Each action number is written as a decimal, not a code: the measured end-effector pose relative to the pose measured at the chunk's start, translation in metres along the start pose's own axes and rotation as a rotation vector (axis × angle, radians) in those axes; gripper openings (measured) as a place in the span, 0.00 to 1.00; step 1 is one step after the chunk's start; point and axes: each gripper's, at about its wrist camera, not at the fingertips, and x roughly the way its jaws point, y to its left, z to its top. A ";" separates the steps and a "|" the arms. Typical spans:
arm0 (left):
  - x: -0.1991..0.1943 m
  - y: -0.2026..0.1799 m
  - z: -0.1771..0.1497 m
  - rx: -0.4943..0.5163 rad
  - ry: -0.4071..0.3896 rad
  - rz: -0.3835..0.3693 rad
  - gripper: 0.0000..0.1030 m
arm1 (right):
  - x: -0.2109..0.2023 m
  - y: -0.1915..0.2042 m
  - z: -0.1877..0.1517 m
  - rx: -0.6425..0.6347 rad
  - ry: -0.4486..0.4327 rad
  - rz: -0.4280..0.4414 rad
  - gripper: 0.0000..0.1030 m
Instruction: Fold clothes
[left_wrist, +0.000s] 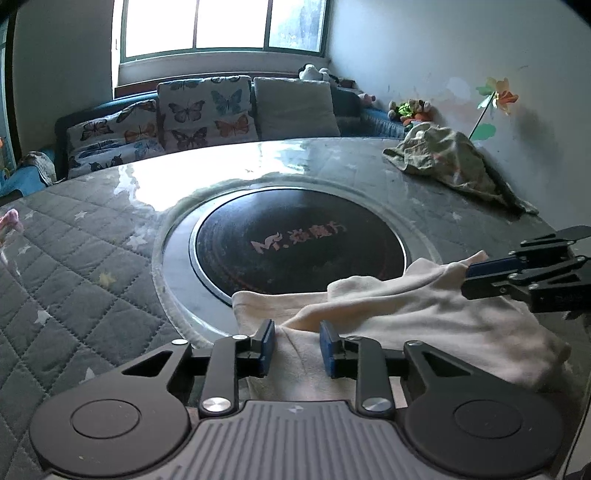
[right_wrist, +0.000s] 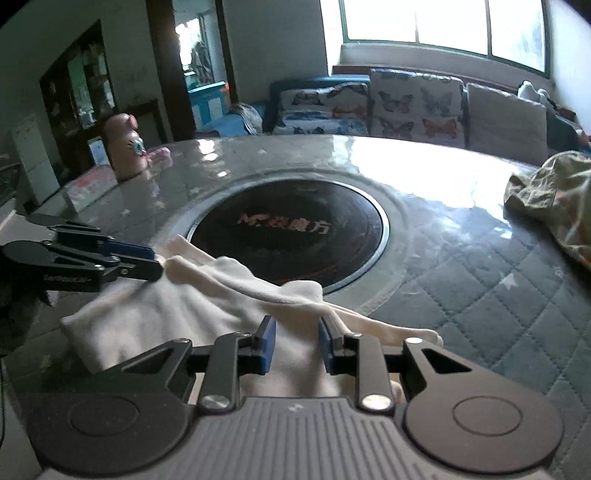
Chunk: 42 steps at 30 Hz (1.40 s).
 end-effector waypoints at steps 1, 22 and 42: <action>0.002 0.001 0.000 0.000 0.004 0.001 0.28 | 0.004 -0.001 0.000 0.005 0.010 -0.007 0.24; 0.029 -0.013 0.013 0.010 0.027 -0.007 0.31 | 0.014 0.008 0.012 -0.002 -0.021 -0.037 0.31; -0.008 -0.007 0.001 -0.043 -0.010 0.053 0.61 | -0.008 0.038 0.005 -0.072 -0.039 -0.015 0.52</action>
